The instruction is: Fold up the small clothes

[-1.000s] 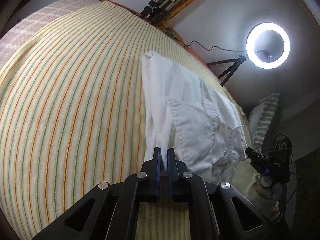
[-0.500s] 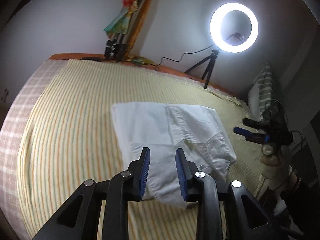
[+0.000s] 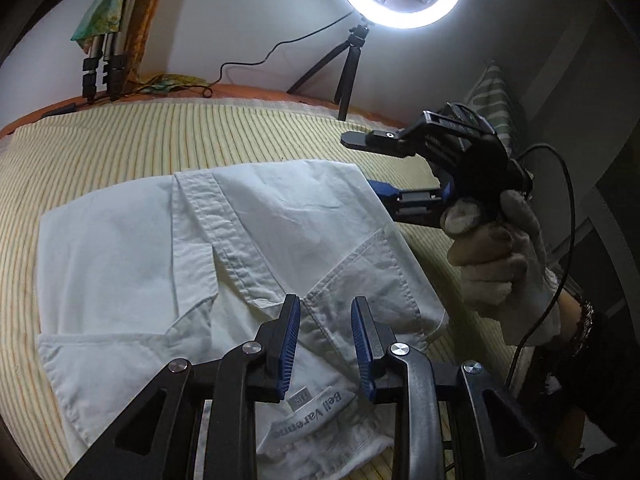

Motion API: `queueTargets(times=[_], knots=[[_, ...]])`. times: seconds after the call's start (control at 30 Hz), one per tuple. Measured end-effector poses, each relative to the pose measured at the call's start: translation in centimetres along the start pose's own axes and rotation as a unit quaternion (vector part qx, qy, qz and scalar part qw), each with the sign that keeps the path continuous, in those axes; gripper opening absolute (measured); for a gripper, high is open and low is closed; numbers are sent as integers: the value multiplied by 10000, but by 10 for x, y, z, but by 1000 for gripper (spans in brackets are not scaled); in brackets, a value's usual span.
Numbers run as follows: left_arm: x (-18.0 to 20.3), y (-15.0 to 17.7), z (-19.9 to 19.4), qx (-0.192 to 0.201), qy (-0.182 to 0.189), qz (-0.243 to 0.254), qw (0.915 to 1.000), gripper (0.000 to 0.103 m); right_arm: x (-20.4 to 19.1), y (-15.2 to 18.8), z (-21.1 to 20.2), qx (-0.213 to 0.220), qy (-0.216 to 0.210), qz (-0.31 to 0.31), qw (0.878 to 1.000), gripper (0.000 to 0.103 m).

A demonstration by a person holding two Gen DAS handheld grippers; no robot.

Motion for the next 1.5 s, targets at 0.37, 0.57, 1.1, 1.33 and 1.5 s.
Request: queueTargets(times=[0.37, 0.57, 1.1, 1.33, 1.5], knots=[[-5, 15, 14, -149, 18, -53, 9999, 25, -3, -15, 21, 329, 1554, -995, 9823, 8], [-15, 16, -48, 261, 189, -282, 9991, 32, -48, -1, -11, 632, 2103, -1787, 9591, 10], [-93, 35, -53, 421, -1158, -239, 9921, 22, -45, 108, 12, -445, 2564, -3515, 8993, 6], [-92, 14, -69, 428, -1067, -317, 9929, 18, -64, 99, 0, -473, 2478, -3552, 9001, 11], [-75, -24, -55, 544, -1058, 9, 9929, 20, -108, 81, 20, -306, 2288, -3892, 8918, 11]])
Point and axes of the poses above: each gripper's, at about its wrist camera, not at the fingertips, and z roughly the way its jaws point, x to its right, y to its underside, the point moved 2 cm from there along z, roughly the way its jaws point, and after that the axes turned 3 degrees about x, right-handed, at the moved point
